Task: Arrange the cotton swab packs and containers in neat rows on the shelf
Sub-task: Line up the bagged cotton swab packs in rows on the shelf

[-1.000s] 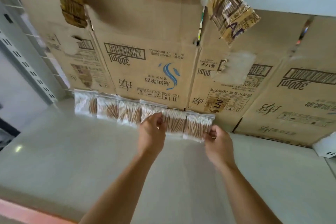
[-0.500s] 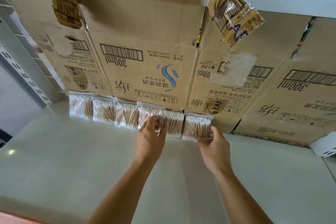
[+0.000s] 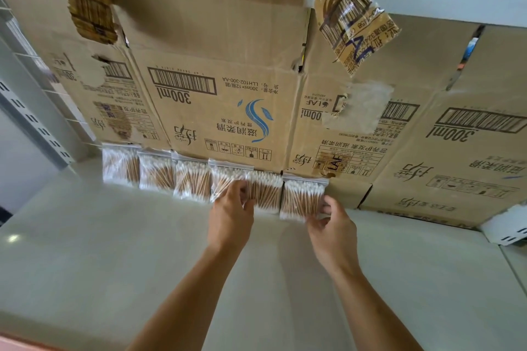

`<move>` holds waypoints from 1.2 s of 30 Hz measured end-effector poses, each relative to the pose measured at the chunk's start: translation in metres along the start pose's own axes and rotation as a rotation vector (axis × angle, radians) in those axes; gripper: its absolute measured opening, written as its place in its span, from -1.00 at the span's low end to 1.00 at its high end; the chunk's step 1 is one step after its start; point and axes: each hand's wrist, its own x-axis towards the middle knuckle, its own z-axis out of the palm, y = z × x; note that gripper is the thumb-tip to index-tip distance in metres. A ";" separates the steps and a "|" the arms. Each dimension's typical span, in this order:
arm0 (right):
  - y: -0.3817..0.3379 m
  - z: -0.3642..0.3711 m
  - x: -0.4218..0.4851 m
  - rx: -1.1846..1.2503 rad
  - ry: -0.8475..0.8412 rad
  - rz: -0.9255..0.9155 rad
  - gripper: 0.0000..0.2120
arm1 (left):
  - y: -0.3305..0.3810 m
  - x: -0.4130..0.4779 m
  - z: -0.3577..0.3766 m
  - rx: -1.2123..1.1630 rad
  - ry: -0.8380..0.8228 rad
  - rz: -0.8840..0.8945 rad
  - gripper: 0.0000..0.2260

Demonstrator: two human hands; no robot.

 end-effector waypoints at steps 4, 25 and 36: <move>0.001 0.000 -0.001 -0.013 0.019 -0.004 -0.52 | 0.001 0.000 -0.005 0.007 -0.022 -0.099 -0.89; 0.006 -0.003 -0.025 -0.048 0.046 -0.010 -0.44 | 0.001 -0.019 -0.010 0.118 -0.161 -0.211 -0.68; 0.016 -0.015 -0.037 -0.055 0.010 -0.015 -0.49 | 0.003 -0.014 -0.013 0.132 -0.145 -0.225 -0.93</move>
